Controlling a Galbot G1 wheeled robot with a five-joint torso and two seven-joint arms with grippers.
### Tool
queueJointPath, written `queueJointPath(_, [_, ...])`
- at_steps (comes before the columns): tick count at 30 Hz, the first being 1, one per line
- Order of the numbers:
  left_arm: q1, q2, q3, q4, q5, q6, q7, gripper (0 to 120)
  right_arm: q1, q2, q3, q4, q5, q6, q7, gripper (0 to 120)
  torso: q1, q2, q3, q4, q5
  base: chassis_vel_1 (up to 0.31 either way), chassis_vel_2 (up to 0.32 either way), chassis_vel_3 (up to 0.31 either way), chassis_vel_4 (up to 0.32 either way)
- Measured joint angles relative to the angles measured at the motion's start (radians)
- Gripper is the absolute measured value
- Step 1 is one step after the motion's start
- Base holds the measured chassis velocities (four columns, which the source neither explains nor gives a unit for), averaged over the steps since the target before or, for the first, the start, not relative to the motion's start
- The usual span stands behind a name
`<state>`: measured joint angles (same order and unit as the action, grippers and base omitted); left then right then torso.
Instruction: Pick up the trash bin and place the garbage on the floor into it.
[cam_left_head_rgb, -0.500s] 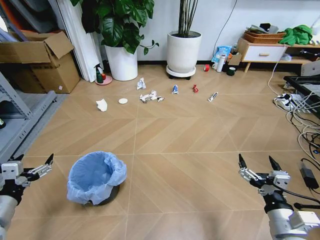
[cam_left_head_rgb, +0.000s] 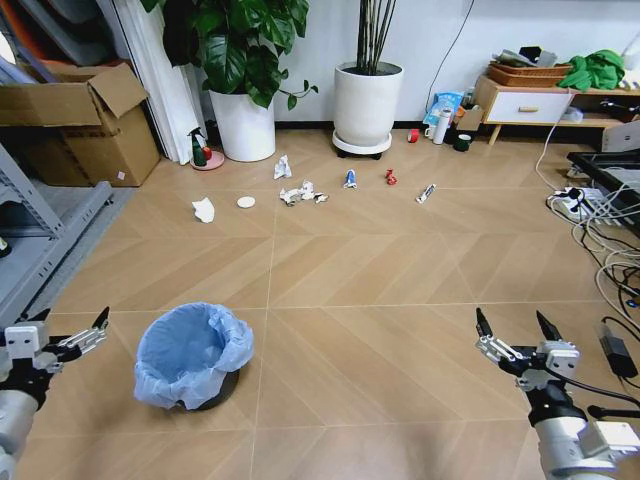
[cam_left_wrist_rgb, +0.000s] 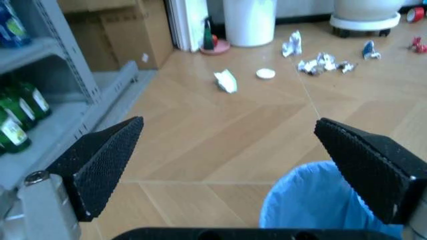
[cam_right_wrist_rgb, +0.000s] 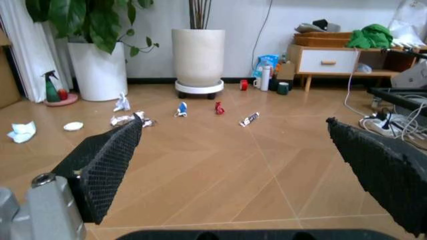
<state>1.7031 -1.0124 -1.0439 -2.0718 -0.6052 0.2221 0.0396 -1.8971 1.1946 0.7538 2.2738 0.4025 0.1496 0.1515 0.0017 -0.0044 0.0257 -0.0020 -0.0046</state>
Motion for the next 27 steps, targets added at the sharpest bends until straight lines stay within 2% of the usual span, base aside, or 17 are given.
queueJointPath(3, [-0.011, 0.015, 0.022, 0.009, -0.017, 0.019, -0.012, 100, 0.002, -0.001, -0.002, -0.002, 0.002, 0.000, 0.000, 100, 0.000, 0.000, 0.000, -0.0002, -0.0001, 0.000, 0.000, 0.000, 0.000])
queueJointPath(6, [-0.029, 0.056, 0.062, 0.016, -0.090, 0.087, -0.049, 100, 0.002, -0.015, -0.003, -0.003, 0.006, 0.000, 0.000, 100, 0.000, 0.000, 0.000, -0.0001, 0.0000, 0.000, 0.000, 0.000, 0.000])
queueJointPath(7, [-0.029, 0.056, 0.062, 0.016, -0.090, 0.087, -0.049, 100, 0.002, -0.015, -0.003, -0.003, 0.006, 0.000, 0.000, 100, 0.000, 0.000, 0.000, -0.0001, 0.0000, 0.000, 0.000, 0.000, 0.000])
queueJointPath(9, [-0.039, 0.096, 0.087, 0.024, -0.154, 0.164, -0.089, 100, 0.000, -0.023, -0.001, -0.003, 0.009, -0.001, 0.000, 100, 0.000, 0.000, 0.000, -0.0001, 0.0001, 0.000, 0.000, 0.000, 0.000])
queueJointPath(14, [-0.065, 0.136, 0.143, 0.067, -0.192, 0.218, -0.116, 100, -0.007, -0.018, 0.000, -0.003, 0.009, -0.001, 0.000, 100, 0.000, 0.000, 0.000, 0.0000, 0.0000, 0.000, 0.000, 0.000, 0.000])
queueJointPath(19, [-0.101, 0.141, 0.194, 0.102, -0.205, 0.235, -0.129, 100, -0.012, -0.007, -0.001, -0.003, 0.003, -0.001, 0.000, 100, 0.000, 0.000, 0.000, -0.0001, -0.0001, 0.000, 0.000, 0.000, 0.000])
queueJointPath(25, [-0.179, 0.150, 0.280, 0.211, -0.204, 0.252, -0.138, 99, -0.023, 0.014, 0.001, 0.002, -0.007, -0.001, 0.000, 100, 0.000, 0.000, 0.000, -0.0001, -0.0001, 0.000, 0.000, 0.000, 0.000])
queueJointPath(27, [-0.186, 0.151, 0.289, 0.221, -0.204, 0.253, -0.138, 99, -0.024, 0.018, 0.002, 0.003, -0.008, -0.001, 0.000, 100, 0.000, 0.000, 0.000, 0.0000, -0.0002, 0.000, 0.000, 0.000, 0.000])
